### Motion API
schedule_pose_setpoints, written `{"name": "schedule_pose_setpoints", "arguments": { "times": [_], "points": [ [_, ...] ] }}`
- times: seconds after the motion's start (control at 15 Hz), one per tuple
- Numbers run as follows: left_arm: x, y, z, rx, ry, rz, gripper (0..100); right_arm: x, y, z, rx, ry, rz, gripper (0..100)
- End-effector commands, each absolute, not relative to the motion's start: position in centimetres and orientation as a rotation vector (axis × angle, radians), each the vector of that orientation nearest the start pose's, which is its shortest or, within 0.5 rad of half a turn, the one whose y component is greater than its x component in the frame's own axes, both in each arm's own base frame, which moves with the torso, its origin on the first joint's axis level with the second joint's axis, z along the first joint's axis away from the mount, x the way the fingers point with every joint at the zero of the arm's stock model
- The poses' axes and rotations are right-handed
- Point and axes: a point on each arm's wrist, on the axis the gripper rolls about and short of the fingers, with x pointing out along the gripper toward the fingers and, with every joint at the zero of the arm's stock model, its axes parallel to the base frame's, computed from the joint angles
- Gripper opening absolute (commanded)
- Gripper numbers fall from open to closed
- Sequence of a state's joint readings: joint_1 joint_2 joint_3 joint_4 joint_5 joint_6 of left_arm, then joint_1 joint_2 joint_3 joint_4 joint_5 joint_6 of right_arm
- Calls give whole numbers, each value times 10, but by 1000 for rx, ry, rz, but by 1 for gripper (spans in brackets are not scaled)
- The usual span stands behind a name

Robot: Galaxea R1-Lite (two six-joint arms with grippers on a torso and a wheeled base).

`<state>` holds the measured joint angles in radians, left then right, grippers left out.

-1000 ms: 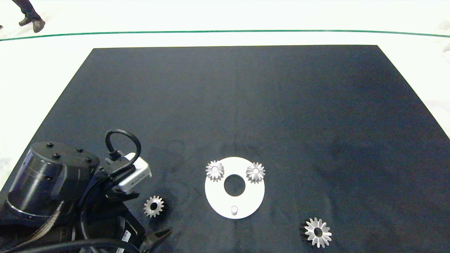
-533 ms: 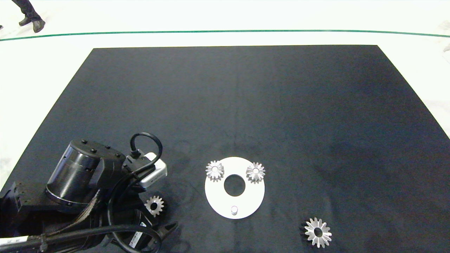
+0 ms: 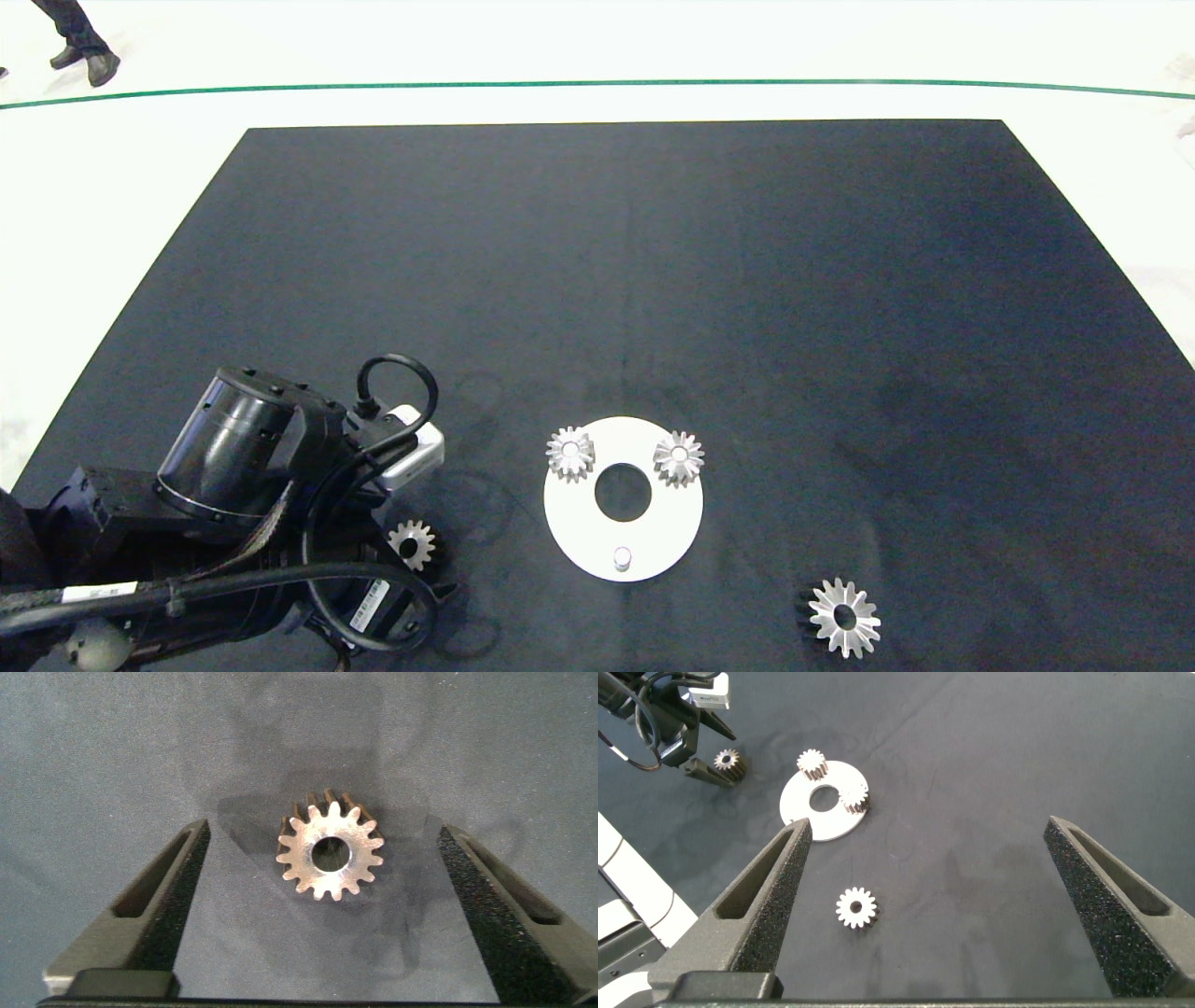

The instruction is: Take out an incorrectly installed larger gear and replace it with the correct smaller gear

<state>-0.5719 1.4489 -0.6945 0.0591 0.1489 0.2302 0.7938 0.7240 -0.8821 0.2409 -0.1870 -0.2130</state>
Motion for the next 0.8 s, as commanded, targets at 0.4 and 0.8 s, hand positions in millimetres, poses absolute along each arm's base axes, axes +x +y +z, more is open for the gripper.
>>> {"name": "schedule_pose_setpoints", "arguments": {
  "times": [0.4,0.8],
  "points": [
    [181,-112,157,517,729,-491,80,32,27,290,-256,25,633,100],
    [182,-113,154,522,742,-493,68,32,28,289,-255,28,641,100]
  ]
}}
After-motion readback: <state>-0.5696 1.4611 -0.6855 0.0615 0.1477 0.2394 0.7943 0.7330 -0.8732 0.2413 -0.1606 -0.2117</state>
